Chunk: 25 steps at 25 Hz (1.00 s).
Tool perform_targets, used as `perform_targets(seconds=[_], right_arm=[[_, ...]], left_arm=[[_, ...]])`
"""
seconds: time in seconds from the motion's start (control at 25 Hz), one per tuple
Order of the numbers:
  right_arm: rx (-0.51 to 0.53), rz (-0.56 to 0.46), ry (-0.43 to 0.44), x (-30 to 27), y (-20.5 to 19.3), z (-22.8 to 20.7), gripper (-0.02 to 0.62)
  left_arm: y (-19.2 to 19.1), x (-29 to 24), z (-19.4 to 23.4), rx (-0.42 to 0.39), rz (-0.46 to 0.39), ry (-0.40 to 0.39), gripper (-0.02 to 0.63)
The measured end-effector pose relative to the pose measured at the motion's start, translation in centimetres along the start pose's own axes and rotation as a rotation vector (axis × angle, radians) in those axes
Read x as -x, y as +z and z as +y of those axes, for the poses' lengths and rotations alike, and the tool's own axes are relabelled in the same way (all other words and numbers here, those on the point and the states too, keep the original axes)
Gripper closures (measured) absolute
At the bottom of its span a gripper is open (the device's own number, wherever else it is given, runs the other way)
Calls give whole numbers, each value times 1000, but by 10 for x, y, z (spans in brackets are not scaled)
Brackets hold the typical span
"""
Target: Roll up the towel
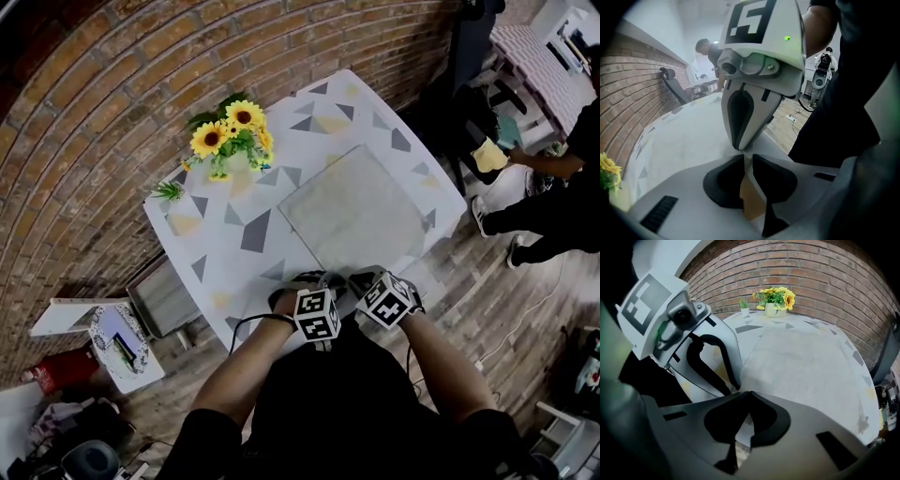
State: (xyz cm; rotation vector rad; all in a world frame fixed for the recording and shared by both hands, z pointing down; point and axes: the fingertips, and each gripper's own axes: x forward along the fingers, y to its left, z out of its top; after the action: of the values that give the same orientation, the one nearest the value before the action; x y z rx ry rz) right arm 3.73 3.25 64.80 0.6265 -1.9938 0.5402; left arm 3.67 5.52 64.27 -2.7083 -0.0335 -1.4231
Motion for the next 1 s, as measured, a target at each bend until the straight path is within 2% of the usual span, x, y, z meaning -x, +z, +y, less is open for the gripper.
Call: perform_targets(seconds=[0.28,0.44,0.56,0.64,0.76,0.92,0.96,1.0], right_arm=[[-66,-45,-1,3,-1,-6,577],[-74,-118,-26,24,3,-10,576],[-18,-148,23,33,-1,8,575],[37,-131,36,28,-9,21,561],[105,-91,-3,17,-15,25,501],[133,-64,-34,5,-18,19,499],[133,-63,-35,5,-18,18,509],[130,-64,-35,5,-17,17,547]], left_arm=[[2,-9,-7,-66,39,-10,545],[1,-9,-4,-13,31,-33,551],[1,-8,-3,44,19,-48,557],[1,-8,-1,77,13,-54,560],[2,-7,0,112,6,-67,561],[2,-7,1,136,6,-73,561],[2,-5,1,140,7,-75,561],[3,-4,2,139,9,-75,560]])
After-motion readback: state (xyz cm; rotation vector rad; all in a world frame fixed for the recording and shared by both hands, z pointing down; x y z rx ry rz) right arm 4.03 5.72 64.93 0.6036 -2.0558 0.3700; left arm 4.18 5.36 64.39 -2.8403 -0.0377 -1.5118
